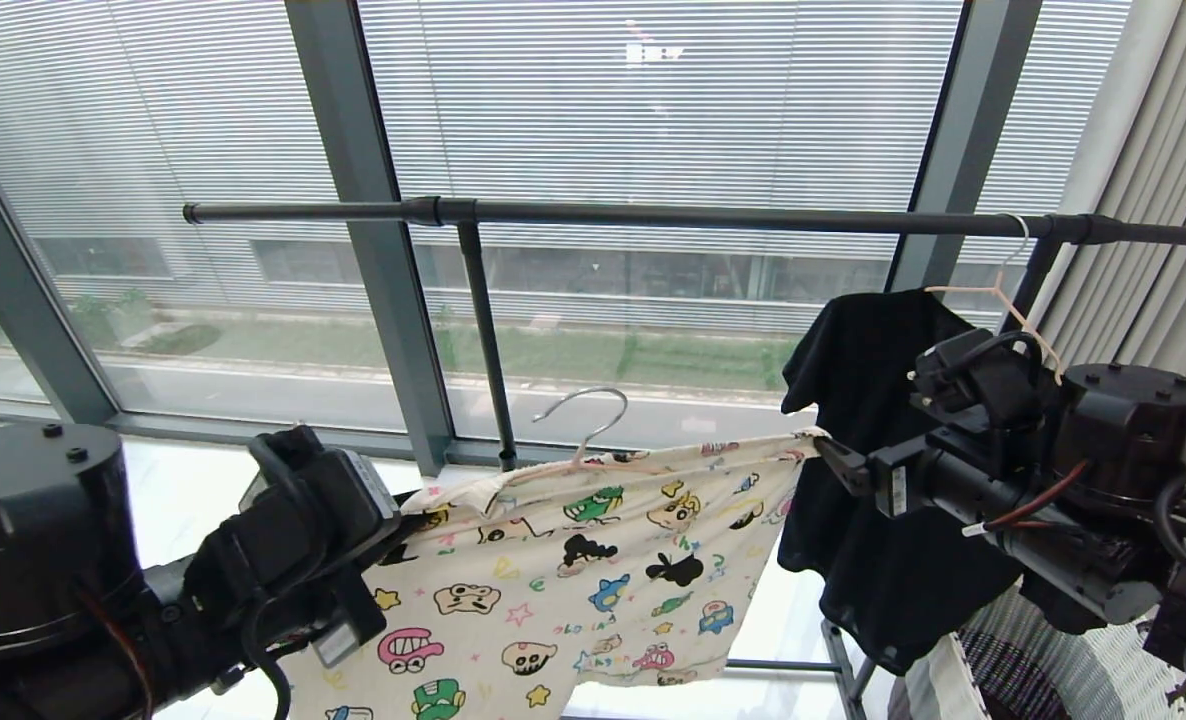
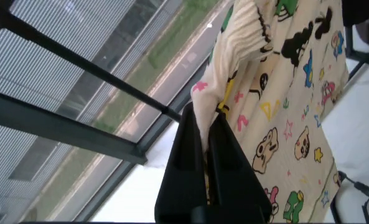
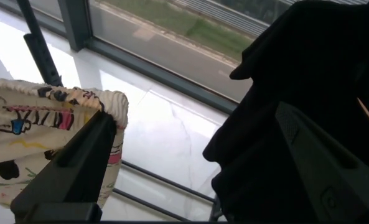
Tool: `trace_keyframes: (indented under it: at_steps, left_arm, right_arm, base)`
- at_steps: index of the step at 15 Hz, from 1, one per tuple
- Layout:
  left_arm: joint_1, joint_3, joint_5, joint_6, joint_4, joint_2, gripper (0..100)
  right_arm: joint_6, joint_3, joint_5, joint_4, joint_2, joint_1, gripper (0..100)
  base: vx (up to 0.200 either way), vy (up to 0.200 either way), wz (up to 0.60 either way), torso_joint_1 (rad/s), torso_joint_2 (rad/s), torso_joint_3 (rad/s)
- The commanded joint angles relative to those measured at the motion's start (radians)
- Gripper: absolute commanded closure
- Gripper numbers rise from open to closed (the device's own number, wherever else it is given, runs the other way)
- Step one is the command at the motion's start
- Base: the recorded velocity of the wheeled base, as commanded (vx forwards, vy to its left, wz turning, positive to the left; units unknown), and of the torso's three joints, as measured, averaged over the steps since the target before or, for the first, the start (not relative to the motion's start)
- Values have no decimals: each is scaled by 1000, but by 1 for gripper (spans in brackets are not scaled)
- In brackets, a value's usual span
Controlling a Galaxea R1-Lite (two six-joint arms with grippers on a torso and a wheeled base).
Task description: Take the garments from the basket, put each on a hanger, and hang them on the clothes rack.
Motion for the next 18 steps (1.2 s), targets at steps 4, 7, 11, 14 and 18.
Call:
trace_keyframes:
  at_steps: [4, 7, 11, 14, 18]
  left_arm:
    - [121, -75, 86, -20, 1, 144, 100]
    - [140, -88, 85, -22, 1, 133, 100]
    - [112, -91, 66, -31, 1, 104, 100]
    - [83, -91, -26, -89, 1, 59, 100]
    - [-81, -112, -52, -373, 1, -3, 100]
  right_arm:
    - [-30, 5, 5, 40, -125, 114, 0]
    - [-44, 26, -1, 73, -174, 327, 0]
    - [-101, 85, -1, 76, -163, 468, 0]
    - [-105, 98, 5, 84, -173, 394, 0]
    - [-151, 68, 156, 214, -220, 246, 0]
  base:
    - [0, 0, 0, 0, 0, 0]
    - [0, 0, 0, 0, 0, 0]
    - [0, 0, 0, 0, 0, 0]
    - [0, 0, 0, 0, 0, 0]
    - [0, 0, 0, 0, 0, 0]
